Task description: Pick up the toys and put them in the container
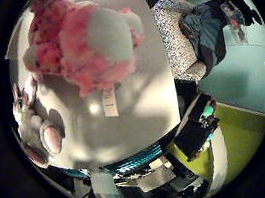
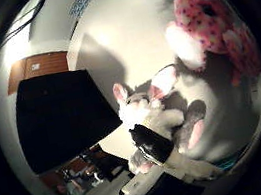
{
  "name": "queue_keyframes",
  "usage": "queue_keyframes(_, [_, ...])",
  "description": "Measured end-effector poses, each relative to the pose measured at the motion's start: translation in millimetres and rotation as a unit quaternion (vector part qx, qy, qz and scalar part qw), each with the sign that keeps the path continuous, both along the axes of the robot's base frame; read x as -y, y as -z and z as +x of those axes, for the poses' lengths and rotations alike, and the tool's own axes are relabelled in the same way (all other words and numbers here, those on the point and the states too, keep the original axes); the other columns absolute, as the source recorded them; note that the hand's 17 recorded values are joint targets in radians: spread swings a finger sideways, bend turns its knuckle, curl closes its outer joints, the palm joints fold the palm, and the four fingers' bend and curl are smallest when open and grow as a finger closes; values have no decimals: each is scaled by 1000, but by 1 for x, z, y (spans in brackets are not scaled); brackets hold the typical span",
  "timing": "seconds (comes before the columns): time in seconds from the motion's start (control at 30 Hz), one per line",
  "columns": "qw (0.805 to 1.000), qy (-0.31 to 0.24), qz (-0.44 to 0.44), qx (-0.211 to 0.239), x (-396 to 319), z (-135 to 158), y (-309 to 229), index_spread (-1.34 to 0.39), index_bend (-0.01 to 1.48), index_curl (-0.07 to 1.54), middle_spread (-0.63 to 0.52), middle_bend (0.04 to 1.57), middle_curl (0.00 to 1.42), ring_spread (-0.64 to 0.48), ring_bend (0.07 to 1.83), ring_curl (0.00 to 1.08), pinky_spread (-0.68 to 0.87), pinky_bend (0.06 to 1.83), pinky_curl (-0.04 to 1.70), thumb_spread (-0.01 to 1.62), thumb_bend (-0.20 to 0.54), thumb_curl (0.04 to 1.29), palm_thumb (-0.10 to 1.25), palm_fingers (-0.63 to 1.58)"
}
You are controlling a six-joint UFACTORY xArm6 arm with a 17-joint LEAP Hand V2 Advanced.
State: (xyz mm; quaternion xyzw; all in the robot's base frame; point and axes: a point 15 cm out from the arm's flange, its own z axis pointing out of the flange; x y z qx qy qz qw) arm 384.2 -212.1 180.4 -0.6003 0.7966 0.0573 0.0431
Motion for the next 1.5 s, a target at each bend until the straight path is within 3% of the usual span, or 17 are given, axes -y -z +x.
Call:
queue_keyframes(0.83, [998, 5, 19, -65, 15, -8, 62, -284, 156, 254, 128, 202, 331, 239, 313, 249, 444, 490, 284, 1100, -20, 307, 504, 98])
queue_keyframes(0.97, [997, 3, 12, -75, 18, -11, 66, -263, 151, 252, 37, 271, 348, 201, 401, 264, 435, 457, 268, 1091, -8, 323, 587, 264])
queue_keyframes(1.07, [997, 3, 1, -82, 23, -14, 66, -260, 150, 246, -115, 409, 397, -1, 601, 306, 257, 454, 248, 1078, -11, 336, 668, 528])
queue_keyframes(1.17, [997, 0, -7, -83, 26, -14, 63, -324, 161, 239, -242, 567, 481, -230, 811, 385, -174, 700, 304, 1068, -7, 357, 743, 894])
queue_keyframes(1.2, [997, 0, -8, -82, 27, -14, 62, -363, 190, 258, -282, 631, 528, -296, 886, 426, -317, 778, 337, 1055, -8, 372, 778, 1003])
queue_keyframes(1.27, [997, 1, -10, -78, 28, -13, 58, -416, 265, 315, -323, 720, 606, -338, 975, 486, -409, 884, 398, 1031, -9, 399, 823, 1125])
queue_keyframes(1.37, [997, 2, -16, -69, 31, -11, 47, -476, 490, 455, -360, 842, 731, -341, 1113, 573, -395, 1099, 519, 1005, -10, 437, 889, 1155])
queue_keyframes(1.5, [998, 2, -30, -46, 36, -8, 21, -451, 875, 707, -350, 1046, 903, -304, 1271, 681, -310, 1260, 667, 1010, -2, 494, 1000, 1109])
